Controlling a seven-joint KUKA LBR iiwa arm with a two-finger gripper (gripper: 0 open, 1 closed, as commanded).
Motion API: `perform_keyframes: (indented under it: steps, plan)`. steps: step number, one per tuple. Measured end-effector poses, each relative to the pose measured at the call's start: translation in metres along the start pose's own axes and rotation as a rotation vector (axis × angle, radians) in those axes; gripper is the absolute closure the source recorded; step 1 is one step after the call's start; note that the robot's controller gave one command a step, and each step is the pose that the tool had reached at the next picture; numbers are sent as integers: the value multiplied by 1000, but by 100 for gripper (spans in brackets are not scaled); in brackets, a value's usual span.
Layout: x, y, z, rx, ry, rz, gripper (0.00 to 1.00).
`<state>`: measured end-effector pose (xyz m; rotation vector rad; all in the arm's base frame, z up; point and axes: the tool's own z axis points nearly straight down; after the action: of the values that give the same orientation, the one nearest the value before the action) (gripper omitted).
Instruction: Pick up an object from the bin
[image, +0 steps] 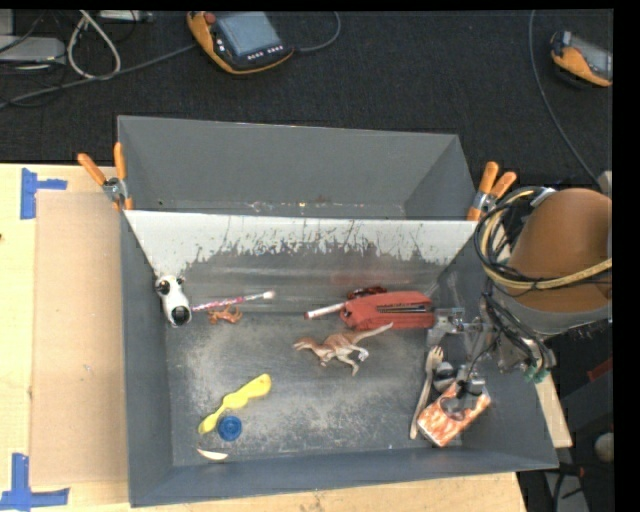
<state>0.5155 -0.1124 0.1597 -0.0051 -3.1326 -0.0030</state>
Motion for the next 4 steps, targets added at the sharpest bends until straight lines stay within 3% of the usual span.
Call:
perform_keyframes:
  steps: [1, 2, 3, 4]
  plan:
    - [-2, 1, -4, 2, -7, -5, 0]
    - [0, -27, 53, 1, -7, -162, 0]
    - [2, -39, 49, 1, -9, -225, 0]
    - [10, -41, 48, 1, -8, -365, 0]
